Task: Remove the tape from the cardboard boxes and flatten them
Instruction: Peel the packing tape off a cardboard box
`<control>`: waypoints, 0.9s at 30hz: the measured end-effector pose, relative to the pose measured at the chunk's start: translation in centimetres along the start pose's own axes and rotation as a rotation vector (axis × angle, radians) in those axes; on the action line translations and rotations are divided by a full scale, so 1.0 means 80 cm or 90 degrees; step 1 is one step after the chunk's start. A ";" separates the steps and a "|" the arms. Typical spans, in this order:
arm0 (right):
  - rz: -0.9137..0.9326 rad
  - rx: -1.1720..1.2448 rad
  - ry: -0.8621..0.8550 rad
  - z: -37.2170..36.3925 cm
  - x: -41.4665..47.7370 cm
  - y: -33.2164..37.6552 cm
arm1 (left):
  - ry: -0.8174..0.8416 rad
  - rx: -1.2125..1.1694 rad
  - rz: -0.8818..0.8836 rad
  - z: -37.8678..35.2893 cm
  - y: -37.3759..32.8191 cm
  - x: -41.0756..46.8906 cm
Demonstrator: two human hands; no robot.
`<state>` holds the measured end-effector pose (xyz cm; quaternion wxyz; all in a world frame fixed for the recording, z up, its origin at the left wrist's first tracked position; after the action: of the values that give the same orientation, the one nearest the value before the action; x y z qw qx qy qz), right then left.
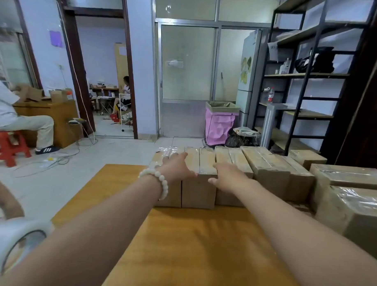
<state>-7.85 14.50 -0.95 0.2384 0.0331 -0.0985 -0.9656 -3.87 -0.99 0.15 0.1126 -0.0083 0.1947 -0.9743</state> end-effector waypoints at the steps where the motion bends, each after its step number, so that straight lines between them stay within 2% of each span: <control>1: -0.005 -0.017 -0.007 -0.005 0.002 0.004 | 0.007 0.016 0.004 -0.004 0.000 0.000; 5: 0.004 -0.057 -0.027 -0.032 0.009 0.014 | 0.040 0.089 0.019 -0.021 -0.009 0.001; 8: 0.009 -0.075 -0.082 -0.041 0.010 0.013 | 0.052 0.139 0.035 -0.034 -0.009 0.008; 14: 0.040 -0.084 -0.177 -0.041 0.009 0.011 | -0.014 0.127 0.004 -0.044 -0.006 0.012; 21: 0.079 0.041 -0.215 -0.040 -0.005 -0.007 | -0.088 0.208 -0.066 -0.043 -0.014 -0.009; 27: 0.068 0.227 -0.228 -0.041 -0.026 -0.020 | -0.078 0.220 -0.118 -0.040 -0.013 -0.035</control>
<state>-6.40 16.30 -4.47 0.2582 -0.1019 -0.3096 -0.9094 -1.54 1.75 -2.37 0.0340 -0.0662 0.0157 -0.9971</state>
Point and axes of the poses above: each hand's wrist, its own x-axis towards the middle knuckle, its own z-axis out of the back of the hand, y = z × x, the point moved 4 cm from there along x, towards the middle knuckle, and after that the axes turned 4 degrees about y, right-handed, at the moved point
